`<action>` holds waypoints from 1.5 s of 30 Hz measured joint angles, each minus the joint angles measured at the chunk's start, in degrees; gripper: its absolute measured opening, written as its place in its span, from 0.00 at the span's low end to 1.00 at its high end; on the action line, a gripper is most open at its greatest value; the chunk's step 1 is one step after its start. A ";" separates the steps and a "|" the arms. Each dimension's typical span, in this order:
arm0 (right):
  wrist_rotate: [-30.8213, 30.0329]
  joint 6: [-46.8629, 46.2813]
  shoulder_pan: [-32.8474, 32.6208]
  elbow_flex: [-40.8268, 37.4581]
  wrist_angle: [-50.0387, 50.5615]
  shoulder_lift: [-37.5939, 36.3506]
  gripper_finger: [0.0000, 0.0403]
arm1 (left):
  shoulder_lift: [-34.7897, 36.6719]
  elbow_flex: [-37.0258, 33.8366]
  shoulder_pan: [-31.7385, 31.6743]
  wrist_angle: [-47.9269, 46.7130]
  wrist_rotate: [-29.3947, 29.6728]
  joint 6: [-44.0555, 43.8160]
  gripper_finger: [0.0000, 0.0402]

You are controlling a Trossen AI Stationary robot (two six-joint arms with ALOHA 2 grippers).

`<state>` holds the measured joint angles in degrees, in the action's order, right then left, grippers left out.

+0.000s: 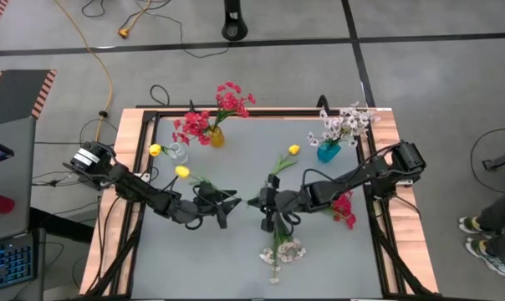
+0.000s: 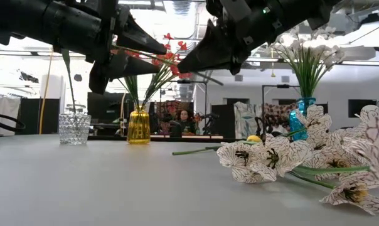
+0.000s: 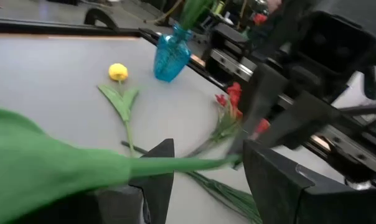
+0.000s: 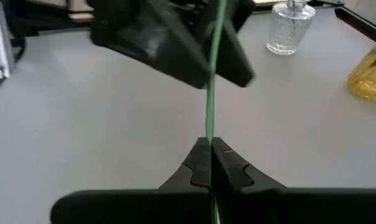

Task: Sort flowers into vase by color
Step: Put the bottom yellow tulip into the transparent vase

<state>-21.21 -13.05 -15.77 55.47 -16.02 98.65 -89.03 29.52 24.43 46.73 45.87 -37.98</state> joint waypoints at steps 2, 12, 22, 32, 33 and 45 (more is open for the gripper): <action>0.02 0.00 -0.18 0.04 -0.03 0.00 0.06 | 0.00 0.00 0.00 0.29 0.80 0.04 0.43; 0.02 0.01 -0.27 0.04 0.19 0.00 0.06 | 0.00 0.00 0.00 0.98 1.48 -0.13 0.18; 0.33 -0.45 -0.21 0.04 -0.10 0.02 0.17 | 0.04 0.02 0.00 0.48 0.80 6.44 0.00; 0.32 -0.54 -0.22 0.04 0.12 0.02 0.41 | 8.85 0.00 -0.04 -13.38 -6.19 12.79 0.00; 0.32 -0.54 -0.19 0.04 0.12 0.02 0.42 | 10.63 0.00 -0.04 -16.25 -6.94 13.38 0.00; 0.34 -0.58 1.22 0.01 0.56 0.02 0.46 | 35.32 0.00 -0.79 -48.41 -7.69 13.60 0.00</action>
<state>-20.86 -13.63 -14.54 55.48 -15.46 98.67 -53.71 29.52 23.64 -1.68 38.18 -24.38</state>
